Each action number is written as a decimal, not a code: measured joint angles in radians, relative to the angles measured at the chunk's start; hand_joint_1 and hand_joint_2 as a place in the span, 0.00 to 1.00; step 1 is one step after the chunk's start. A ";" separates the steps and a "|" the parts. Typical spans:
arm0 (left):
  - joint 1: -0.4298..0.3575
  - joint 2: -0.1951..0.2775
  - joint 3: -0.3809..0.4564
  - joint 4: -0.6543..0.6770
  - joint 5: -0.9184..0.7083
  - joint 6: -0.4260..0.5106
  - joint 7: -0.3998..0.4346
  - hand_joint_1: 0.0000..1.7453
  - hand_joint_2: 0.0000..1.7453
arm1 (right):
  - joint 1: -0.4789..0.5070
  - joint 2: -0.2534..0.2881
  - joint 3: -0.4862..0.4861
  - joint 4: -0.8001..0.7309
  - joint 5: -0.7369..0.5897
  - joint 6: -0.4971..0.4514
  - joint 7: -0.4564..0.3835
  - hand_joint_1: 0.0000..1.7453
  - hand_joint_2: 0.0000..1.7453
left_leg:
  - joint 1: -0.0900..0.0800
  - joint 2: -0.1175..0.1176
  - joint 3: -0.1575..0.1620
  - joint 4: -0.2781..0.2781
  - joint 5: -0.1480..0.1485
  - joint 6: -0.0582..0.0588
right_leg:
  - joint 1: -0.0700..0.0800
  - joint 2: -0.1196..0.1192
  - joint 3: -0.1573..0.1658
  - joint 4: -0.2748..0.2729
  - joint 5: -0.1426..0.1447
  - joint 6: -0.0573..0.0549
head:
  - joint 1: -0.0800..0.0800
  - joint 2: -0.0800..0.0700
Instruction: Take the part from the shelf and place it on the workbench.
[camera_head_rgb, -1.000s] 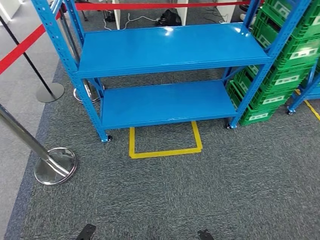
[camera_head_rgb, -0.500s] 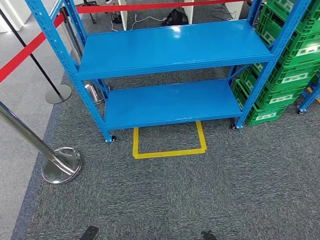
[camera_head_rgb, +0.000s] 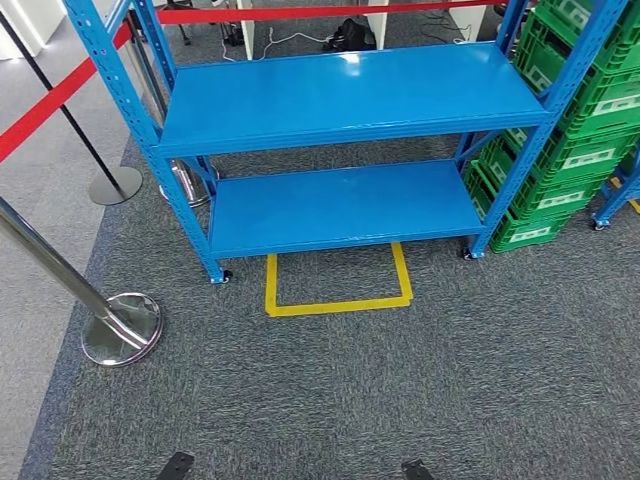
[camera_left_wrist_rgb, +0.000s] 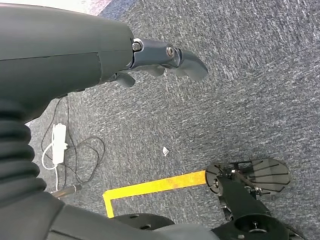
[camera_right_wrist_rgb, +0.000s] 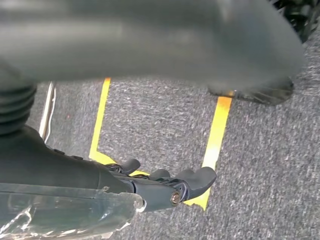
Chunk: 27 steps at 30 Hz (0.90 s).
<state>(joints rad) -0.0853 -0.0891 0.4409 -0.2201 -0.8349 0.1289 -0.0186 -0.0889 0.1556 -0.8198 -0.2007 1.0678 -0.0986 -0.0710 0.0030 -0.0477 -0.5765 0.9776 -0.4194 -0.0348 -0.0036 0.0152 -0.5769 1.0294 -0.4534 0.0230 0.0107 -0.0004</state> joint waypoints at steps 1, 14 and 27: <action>0.000 0.000 0.001 0.000 -0.002 0.000 0.000 0.00 0.00 | 0.000 0.000 0.000 0.000 -0.005 0.002 -0.004 0.00 0.00 | 0.000 0.000 0.000 0.000 0.000 0.001 | 0.000 0.000 0.000 -0.001 0.000 0.001 | 0.000 0.000; -0.002 0.000 0.017 0.000 -0.024 -0.002 0.002 0.00 0.00 | -0.005 0.000 -0.003 0.000 -0.018 0.025 0.003 0.00 0.00 | -0.002 0.000 0.000 0.000 0.001 0.003 | -0.001 0.000 0.001 -0.002 0.001 0.002 | 0.000 0.000; -0.002 0.000 0.019 0.000 -0.034 0.000 0.009 0.00 0.00 | -0.006 0.000 -0.007 0.000 -0.020 0.033 0.008 0.00 0.00 | -0.002 0.000 0.000 0.000 0.001 0.003 | -0.002 0.000 0.001 -0.002 0.001 0.002 | 0.000 0.000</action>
<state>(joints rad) -0.0877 -0.0890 0.4597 -0.2201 -0.8685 0.1285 -0.0094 -0.0946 0.1556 -0.8265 -0.2007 1.0478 -0.0656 -0.0628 0.0010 -0.0477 -0.5768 0.9777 -0.4188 -0.0314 -0.0053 0.0152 -0.5764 1.0272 -0.4521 0.0250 0.0106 -0.0004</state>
